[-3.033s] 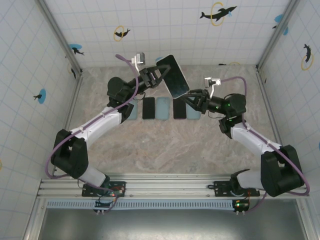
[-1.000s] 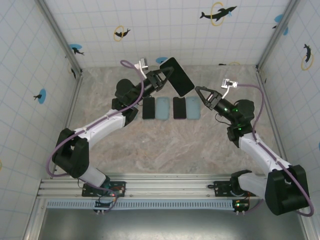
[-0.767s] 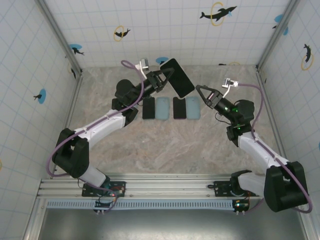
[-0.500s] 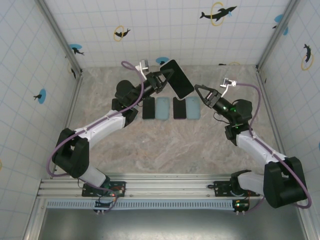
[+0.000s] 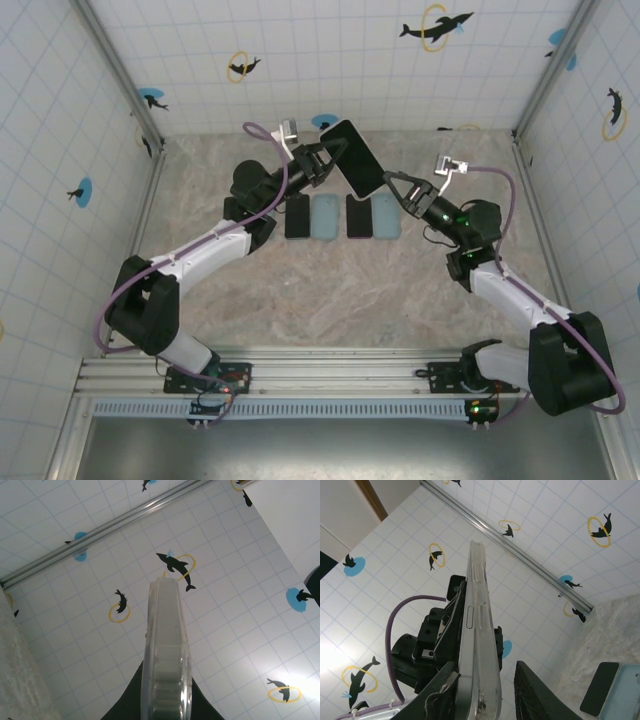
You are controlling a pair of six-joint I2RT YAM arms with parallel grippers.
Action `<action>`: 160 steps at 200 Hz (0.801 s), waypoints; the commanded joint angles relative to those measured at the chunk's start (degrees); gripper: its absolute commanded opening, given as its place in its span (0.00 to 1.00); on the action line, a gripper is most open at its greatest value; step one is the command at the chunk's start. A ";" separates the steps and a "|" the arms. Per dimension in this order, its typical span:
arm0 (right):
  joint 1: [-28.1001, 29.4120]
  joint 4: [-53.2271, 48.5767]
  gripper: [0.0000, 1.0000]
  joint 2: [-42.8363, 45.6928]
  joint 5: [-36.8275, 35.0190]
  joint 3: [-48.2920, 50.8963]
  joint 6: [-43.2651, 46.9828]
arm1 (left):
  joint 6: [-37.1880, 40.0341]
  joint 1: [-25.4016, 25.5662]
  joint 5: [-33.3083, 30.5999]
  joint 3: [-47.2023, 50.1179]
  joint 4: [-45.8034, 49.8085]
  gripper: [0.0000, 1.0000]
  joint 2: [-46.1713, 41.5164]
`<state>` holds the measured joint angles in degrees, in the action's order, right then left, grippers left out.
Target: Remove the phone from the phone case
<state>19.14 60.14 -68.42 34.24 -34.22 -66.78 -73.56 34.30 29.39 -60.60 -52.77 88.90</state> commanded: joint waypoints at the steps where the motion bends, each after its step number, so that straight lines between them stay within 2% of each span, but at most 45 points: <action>1: 0.46 -5.50 0.33 -0.21 -0.05 -1.19 2.69 | -2.61 0.03 0.84 -0.85 -7.32 0.00 -0.69; 63: -3.11 7.81 0.33 -0.04 -2.07 2.31 -7.11 | -2.00 0.00 0.67 0.83 -6.62 0.00 -1.70; 160: 0.21 3.45 0.33 -1.19 0.74 0.24 -2.85 | -2.48 0.02 0.76 -0.28 -6.82 0.00 -1.23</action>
<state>18.26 63.20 -69.04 33.23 -32.75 -71.29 -75.11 34.13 29.87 -59.64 -54.70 89.12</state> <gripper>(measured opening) 0.333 0.133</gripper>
